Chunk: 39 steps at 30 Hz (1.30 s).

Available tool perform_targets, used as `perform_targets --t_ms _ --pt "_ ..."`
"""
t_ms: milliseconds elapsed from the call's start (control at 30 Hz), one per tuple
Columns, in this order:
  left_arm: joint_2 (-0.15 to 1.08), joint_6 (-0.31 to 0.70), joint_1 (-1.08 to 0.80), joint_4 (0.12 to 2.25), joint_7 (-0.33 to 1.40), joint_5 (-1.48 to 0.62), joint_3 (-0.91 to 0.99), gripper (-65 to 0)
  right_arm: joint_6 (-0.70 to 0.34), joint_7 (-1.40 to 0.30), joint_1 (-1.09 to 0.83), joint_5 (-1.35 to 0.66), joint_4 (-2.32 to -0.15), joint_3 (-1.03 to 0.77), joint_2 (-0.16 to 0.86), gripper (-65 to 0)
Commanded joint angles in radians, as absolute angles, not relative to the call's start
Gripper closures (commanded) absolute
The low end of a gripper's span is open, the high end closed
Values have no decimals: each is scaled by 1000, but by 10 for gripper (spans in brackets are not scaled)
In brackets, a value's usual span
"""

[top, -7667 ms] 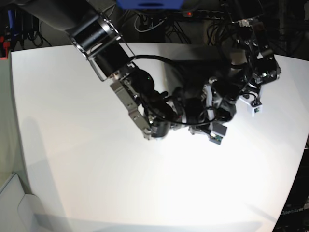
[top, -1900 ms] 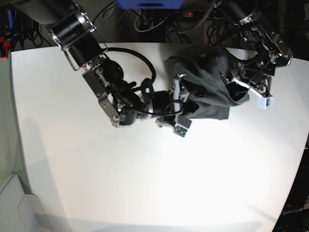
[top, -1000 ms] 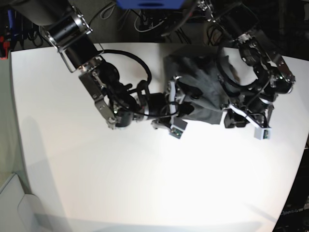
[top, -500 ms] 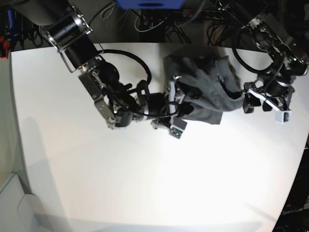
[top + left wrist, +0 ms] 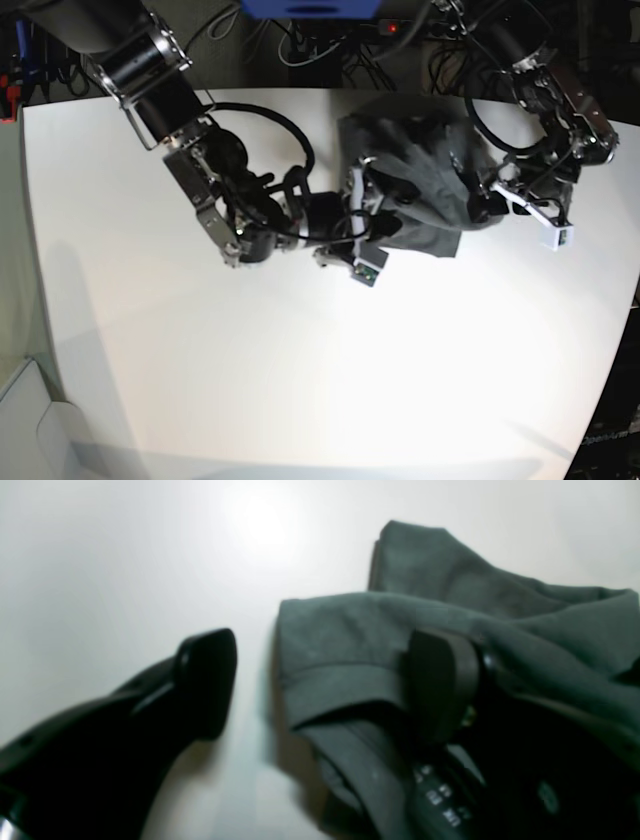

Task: Layout the t-shirt on the table in an organized manner, then fold the t-shirt properly
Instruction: 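Hold the bundle with both grippers and tuck the loose fabric under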

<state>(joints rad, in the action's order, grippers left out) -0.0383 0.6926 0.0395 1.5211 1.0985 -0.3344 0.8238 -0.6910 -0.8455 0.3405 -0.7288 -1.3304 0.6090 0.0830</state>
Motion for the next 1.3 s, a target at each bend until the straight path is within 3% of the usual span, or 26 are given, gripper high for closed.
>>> perform_targets --t_ms 0,200,400,733,900,1267 --pt "-30 698 64 1521 1084 -357 820 -443 -698 -823 366 -748 -1346 604 76 -358" --pt "-30 698 76 1460 1084 -357 806 -146 -698 -825 366 -748 -1346 604 76 -358" --pt "-31 698 73 1504 1084 -404 768 -3 -698 -825 366 -748 -1346 604 79 -358" --pt "-31 698 136 1566 1087 -506 763 -3 -698 -823 366 -748 -1346 604 79 -358" --pt "-31 698 171 1566 1084 -506 654 -3 -698 -819 367 -748 -1346 604 79 -358" --pt "-24 698 183 1463 1030 -503 601 -3 -698 -826 367 -748 -1348 501 125 -358"
